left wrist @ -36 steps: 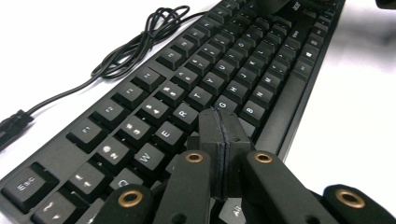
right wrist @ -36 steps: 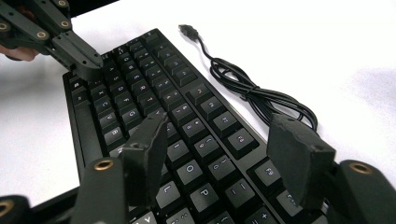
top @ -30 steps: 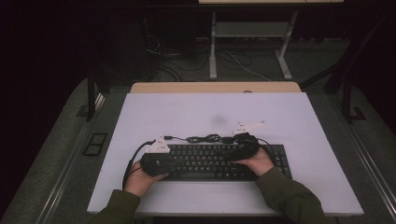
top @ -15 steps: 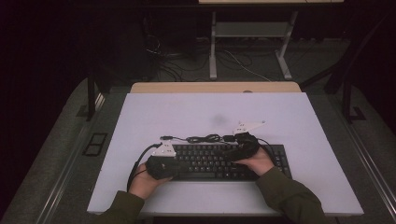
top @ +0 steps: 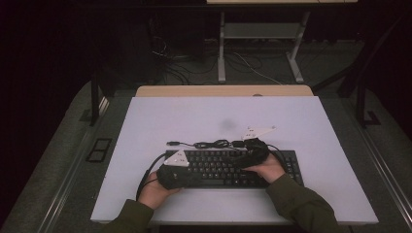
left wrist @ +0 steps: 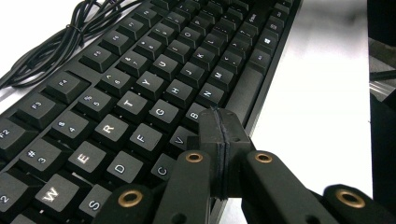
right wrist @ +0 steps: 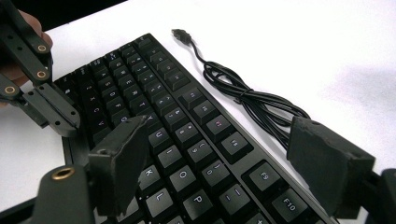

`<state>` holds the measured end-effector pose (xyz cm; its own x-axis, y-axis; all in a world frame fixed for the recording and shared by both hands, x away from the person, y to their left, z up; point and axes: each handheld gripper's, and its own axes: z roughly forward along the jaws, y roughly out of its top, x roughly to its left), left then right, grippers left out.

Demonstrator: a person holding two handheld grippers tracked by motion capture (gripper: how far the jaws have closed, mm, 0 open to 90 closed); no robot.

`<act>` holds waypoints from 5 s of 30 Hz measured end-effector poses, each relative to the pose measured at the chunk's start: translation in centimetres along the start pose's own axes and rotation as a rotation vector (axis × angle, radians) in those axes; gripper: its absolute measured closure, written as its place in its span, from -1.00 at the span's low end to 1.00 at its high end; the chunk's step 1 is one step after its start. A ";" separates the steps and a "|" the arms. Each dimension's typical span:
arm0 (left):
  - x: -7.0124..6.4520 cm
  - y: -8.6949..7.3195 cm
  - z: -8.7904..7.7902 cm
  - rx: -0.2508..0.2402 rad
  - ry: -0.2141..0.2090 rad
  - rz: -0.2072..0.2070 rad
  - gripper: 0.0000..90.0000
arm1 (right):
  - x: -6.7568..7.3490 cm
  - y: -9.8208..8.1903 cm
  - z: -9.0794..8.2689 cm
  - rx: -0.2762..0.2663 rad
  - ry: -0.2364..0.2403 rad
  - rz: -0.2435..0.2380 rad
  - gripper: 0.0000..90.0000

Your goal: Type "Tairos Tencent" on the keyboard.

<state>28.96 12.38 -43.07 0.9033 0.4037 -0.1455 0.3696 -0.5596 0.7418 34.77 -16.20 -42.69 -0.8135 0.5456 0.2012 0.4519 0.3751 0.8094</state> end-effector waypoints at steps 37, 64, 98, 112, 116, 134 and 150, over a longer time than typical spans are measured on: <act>0.2 -0.1 0.1 0.007 0.007 0.004 0.97 | 0.0 0.0 -0.1 -0.004 -0.003 -0.002 -0.54; 0.9 -0.1 -0.8 -0.085 0.050 -0.081 0.22 | 0.0 -0.7 -1.0 -0.008 0.009 0.006 -0.51; 1.7 0.4 -0.7 -0.131 0.101 -0.113 -0.59 | 0.8 -3.5 -5.8 -0.007 0.074 -0.012 0.35; 2.0 0.5 -0.4 -0.136 0.112 -0.105 -0.61 | 0.6 -4.7 -5.9 0.092 0.078 -0.045 0.98; 2.1 0.7 -0.4 -0.146 0.116 -0.108 -0.61 | 0.8 -4.8 -5.6 0.124 0.068 -0.069 0.98; 2.6 1.3 0.0 -0.147 0.139 -0.106 -0.52 | 0.9 -5.0 -4.9 0.175 0.040 -0.092 0.98; 3.1 1.5 0.7 -0.107 0.144 -0.117 0.46 | 0.9 -5.0 -4.9 0.176 0.042 -0.081 0.98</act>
<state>32.44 12.31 -42.90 0.8122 0.5648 -0.1457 0.4380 -0.4256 0.7918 29.98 -21.31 -43.87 -0.8626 0.4782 0.1648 0.4382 0.5438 0.7158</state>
